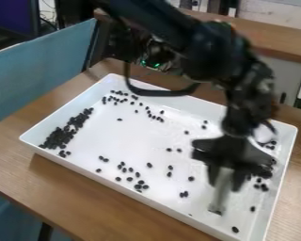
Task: Sweep into pile
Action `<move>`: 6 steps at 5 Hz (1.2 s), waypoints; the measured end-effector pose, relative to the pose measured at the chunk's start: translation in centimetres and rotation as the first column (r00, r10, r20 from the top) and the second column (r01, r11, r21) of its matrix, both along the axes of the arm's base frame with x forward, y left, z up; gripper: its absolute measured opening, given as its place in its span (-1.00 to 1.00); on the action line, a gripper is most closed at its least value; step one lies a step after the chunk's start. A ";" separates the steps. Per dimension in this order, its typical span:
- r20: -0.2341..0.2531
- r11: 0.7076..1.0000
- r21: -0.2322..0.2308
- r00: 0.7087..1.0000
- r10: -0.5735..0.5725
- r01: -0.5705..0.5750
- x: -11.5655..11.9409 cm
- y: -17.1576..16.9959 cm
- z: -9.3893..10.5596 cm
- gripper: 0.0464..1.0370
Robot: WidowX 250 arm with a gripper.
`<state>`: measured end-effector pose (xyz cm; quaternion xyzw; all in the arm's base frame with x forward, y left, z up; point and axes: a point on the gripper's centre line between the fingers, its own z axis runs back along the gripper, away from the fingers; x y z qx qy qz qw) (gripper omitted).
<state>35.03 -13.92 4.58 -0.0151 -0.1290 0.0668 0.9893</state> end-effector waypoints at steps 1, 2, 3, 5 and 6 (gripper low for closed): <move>-0.016 0.999 -0.030 0.999 -0.029 0.029 -0.5 -3.4 -0.8 -0.28; -0.033 0.999 -0.018 0.999 -0.041 0.041 -0.6 -3.6 -2.7 -0.28; -0.023 0.998 -0.031 0.999 -0.046 0.046 -0.6 -2.9 -3.1 -0.28; -0.073 0.993 0.016 0.990 -0.117 0.119 -0.3 1.6 -3.4 -0.28; -0.109 0.984 0.062 0.981 -0.162 0.170 -0.4 4.9 -3.6 -0.28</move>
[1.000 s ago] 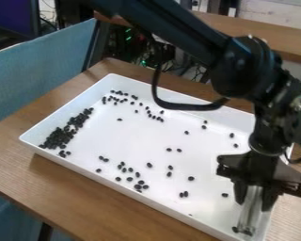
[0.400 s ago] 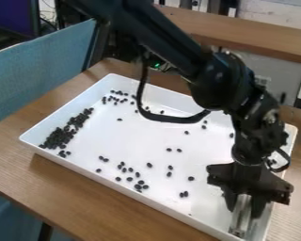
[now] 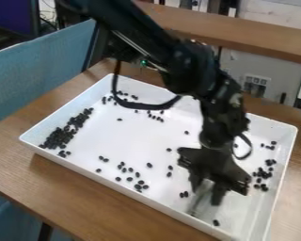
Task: Sweep into pile
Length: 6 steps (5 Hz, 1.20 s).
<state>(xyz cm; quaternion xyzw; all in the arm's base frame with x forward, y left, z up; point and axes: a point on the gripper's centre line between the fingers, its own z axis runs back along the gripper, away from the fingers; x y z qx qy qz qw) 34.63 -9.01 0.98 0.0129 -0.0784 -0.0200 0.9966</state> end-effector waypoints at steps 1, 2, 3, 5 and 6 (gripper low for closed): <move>-0.025 1.000 0.025 1.000 0.011 -0.010 -0.2 3.8 -0.1 -0.28; 0.013 0.998 0.053 0.999 0.040 -0.041 -0.6 8.6 -0.2 -0.28; 0.049 0.993 0.087 0.996 0.081 -0.085 -0.8 12.3 -0.3 -0.28; 0.040 0.983 0.140 0.992 0.118 -0.122 -2.4 20.3 -0.1 -0.28; 0.018 0.977 0.138 0.987 0.160 -0.161 -2.6 23.0 -0.1 -0.28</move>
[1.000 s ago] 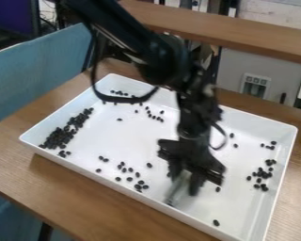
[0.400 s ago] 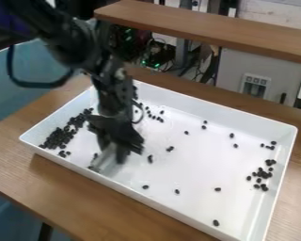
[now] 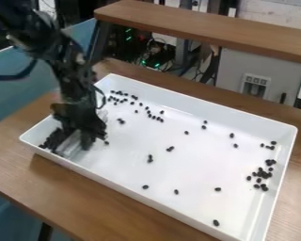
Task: Sweep into pile
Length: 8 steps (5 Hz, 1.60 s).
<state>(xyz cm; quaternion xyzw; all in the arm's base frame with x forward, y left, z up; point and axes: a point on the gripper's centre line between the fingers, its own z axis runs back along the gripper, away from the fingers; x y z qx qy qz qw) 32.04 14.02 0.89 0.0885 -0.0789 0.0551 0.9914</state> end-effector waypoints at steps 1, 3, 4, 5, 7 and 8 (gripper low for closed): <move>-0.021 1.000 0.003 0.999 0.027 -0.027 -0.3 2.4 0.1 -0.28; 0.015 0.998 -0.015 0.998 0.059 -0.059 0.4 1.6 2.6 -0.28; 0.023 0.998 -0.035 0.998 0.058 -0.058 2.2 -1.9 4.3 -0.28; 0.072 0.997 -0.065 0.997 0.034 -0.030 4.4 -6.5 6.5 -0.28; 0.086 0.971 -0.156 0.982 -0.169 0.181 7.3 -15.6 6.2 -0.28; 0.100 0.934 -0.176 0.950 -0.297 0.311 8.5 -20.2 5.7 -0.28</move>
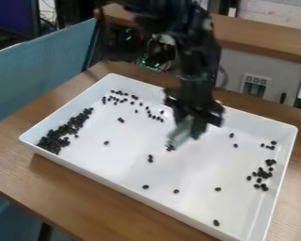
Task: Sweep into pile
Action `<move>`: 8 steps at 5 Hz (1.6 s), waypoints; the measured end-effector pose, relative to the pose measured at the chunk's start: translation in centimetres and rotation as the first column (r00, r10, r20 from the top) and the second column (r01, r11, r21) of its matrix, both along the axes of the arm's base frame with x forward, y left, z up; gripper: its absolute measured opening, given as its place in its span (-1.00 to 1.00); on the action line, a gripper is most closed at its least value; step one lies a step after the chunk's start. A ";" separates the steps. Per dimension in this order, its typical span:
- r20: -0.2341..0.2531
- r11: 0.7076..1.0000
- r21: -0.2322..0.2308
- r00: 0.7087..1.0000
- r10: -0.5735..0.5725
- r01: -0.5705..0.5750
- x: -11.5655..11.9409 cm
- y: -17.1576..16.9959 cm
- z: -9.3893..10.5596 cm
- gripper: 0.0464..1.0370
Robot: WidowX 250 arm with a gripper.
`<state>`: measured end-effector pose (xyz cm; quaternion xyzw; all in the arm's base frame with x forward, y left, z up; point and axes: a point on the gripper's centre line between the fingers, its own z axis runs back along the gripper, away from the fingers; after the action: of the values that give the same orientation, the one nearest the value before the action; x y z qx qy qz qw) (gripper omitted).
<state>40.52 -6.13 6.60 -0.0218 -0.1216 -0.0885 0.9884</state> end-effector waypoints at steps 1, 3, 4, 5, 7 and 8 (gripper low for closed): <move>-0.003 0.997 -0.048 0.998 -0.057 0.056 0.1 -4.4 -1.0 -0.28; -0.019 0.992 -0.103 0.997 -0.077 0.075 0.5 -10.1 -2.8 -0.28; -0.023 0.990 -0.142 0.999 -0.022 0.019 0.7 -10.6 -3.1 -0.28; -0.040 0.987 -0.162 0.999 0.003 -0.009 0.8 -10.7 -3.9 -0.28; -0.033 0.990 -0.144 0.999 -0.004 -0.001 1.3 -10.1 -4.6 -0.28; -0.032 0.990 -0.135 0.999 0.032 -0.036 1.8 -8.6 -4.7 -0.28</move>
<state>42.32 -14.74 1.89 -0.0882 -0.1131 -0.0626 0.9877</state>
